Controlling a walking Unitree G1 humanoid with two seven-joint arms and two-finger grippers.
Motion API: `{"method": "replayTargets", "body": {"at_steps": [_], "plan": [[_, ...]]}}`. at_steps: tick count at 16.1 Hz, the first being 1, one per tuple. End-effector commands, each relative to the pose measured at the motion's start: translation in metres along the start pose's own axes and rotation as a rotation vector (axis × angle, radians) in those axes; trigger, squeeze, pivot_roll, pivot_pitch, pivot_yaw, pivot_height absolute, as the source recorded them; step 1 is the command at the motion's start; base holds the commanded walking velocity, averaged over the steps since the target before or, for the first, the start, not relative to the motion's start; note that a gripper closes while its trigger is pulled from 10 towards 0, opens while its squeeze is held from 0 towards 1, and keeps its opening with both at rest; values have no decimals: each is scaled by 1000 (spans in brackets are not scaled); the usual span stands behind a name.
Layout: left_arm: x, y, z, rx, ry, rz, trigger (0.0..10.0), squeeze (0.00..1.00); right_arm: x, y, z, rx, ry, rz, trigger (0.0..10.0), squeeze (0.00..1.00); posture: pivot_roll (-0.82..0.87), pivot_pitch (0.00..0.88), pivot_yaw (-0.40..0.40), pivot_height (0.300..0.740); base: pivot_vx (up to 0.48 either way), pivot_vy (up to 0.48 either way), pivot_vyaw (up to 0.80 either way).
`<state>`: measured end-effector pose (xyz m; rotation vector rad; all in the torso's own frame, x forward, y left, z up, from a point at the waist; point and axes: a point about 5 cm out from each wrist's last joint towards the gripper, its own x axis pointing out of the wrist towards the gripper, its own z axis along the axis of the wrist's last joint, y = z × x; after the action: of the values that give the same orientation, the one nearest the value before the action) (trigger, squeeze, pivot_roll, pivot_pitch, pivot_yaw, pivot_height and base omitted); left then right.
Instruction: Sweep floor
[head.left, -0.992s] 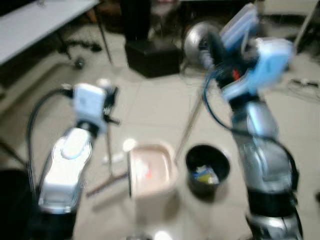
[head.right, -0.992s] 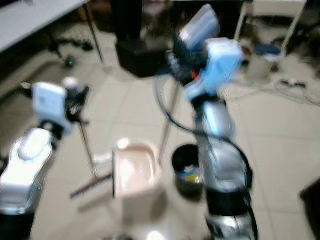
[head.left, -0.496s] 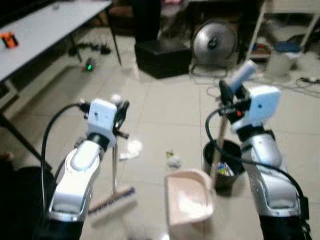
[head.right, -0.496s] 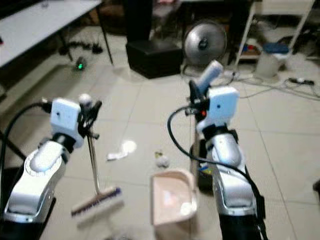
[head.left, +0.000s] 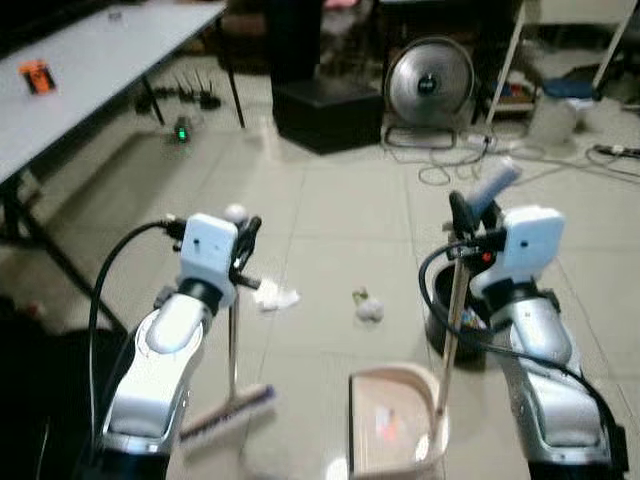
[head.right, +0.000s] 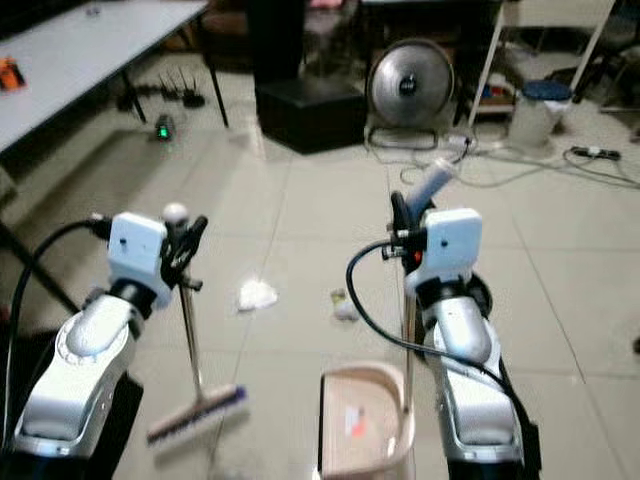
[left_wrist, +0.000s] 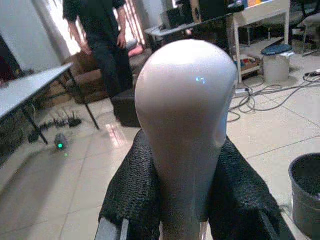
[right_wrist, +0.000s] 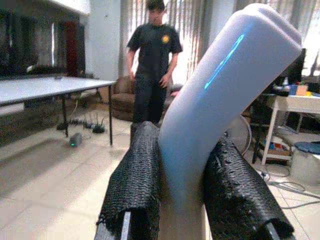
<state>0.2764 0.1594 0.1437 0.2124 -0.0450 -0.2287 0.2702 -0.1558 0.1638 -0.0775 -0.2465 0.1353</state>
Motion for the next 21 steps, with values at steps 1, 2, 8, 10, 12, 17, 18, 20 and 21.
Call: {"method": "replayTargets", "body": {"at_steps": [1,2,8,10,12,17,18,20,21], "plan": [[0,6,10,29,-45,21,10000,0,4,7,12,13,-60,21,10000,0,-1,14,64,740,0,368,0],[0,6,11,34,-55,28,10000,0,4,8,12,12,-60,22,10000,0,-1,14,64,740,0,0,0],[3,3,16,18,-72,36,10000,0,1,2,11,30,-47,-21,10000,0,-7,10,63,740,0,-240,0],[5,3,18,34,-69,42,10000,0,0,-4,7,49,-5,-52,10000,0,-6,11,62,740,0,0,0],[7,1,20,41,-84,25,10000,0,0,-4,3,48,39,-44,10000,0,-9,13,62,740,0,0,0],[12,-6,25,34,-123,12,10000,0,0,-9,5,91,51,-73,10000,0,-20,20,59,740,259,0,-404],[14,-6,27,29,-127,12,10000,0,1,-12,7,93,54,-85,10000,0,-20,19,59,740,371,0,0],[15,-6,27,25,-131,15,10000,0,3,-14,7,108,63,-93,10000,0,-22,16,58,740,369,0,0],[16,-5,28,22,-135,18,10000,0,5,-15,6,119,78,-97,10000,0,-22,17,56,740,371,0,0]]}}
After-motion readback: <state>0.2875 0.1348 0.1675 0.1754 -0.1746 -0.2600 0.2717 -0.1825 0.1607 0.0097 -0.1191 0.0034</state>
